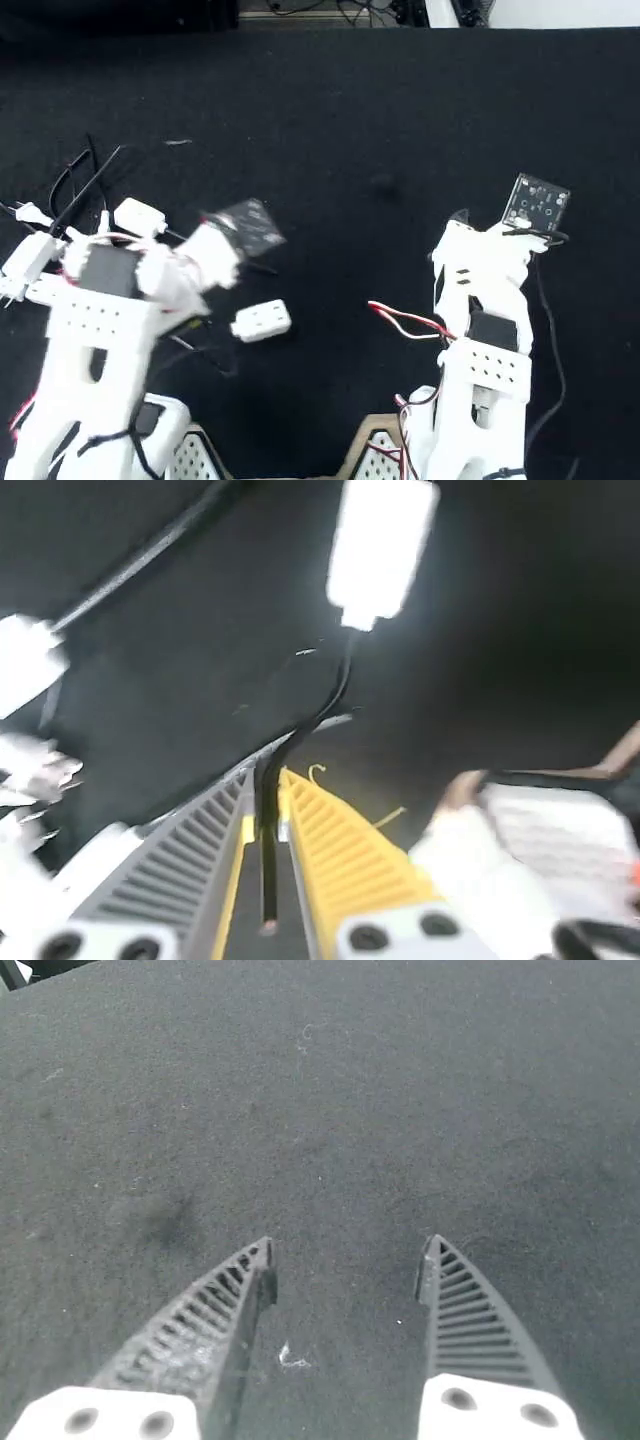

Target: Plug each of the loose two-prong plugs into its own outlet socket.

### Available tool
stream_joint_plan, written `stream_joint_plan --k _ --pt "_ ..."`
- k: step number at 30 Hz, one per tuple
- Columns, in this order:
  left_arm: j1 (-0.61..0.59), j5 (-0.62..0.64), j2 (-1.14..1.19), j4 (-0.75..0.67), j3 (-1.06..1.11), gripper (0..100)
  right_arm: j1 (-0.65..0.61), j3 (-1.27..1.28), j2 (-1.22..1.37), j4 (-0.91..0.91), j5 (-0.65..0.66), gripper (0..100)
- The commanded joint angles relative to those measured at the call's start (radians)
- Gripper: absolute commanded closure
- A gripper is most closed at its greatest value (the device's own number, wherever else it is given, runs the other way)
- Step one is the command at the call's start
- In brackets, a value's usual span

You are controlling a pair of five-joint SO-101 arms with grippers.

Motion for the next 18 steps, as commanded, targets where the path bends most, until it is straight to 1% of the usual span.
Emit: stream_joint_plan --k 1,4,5,8,10,11,13,16,17,18 --pt "-0.282 -0.175 -0.005 -0.152 0.019 97 0.018 -0.027 -0.030 -0.028 -0.002 77.6" --pt "-0.364 -0.236 -0.005 -0.295 0.104 96 0.018 -0.027 -0.030 -0.028 -0.002 77.6" --pt "-0.380 -0.242 -0.006 -0.330 0.136 94 0.018 -0.027 -0.030 -0.028 -0.002 77.6" --pt "-0.407 -0.244 -0.012 -0.410 0.231 82 0.018 -0.027 -0.030 -0.028 -0.002 77.6" --pt "-0.409 -0.245 -0.014 -0.443 0.262 73 0.018 -0.027 -0.030 -0.028 -0.002 77.6" --pt "-0.409 -0.244 -0.014 -0.448 0.257 71 0.018 -0.027 -0.030 -0.028 -0.002 77.6" --pt "-0.418 -0.244 -0.015 -0.456 0.222 73 0.018 -0.027 -0.030 -0.028 -0.002 77.6" --pt "-0.424 -0.238 -0.015 -0.456 0.108 77 0.018 -0.027 -0.028 -0.028 -0.002 77.6" --pt "-0.421 -0.210 -0.012 -0.454 0.065 78 0.018 -0.027 -0.028 -0.029 -0.002 77.6" --pt "-0.415 -0.149 -0.003 -0.454 0.027 78 0.018 -0.027 -0.028 -0.029 -0.002 77.6"
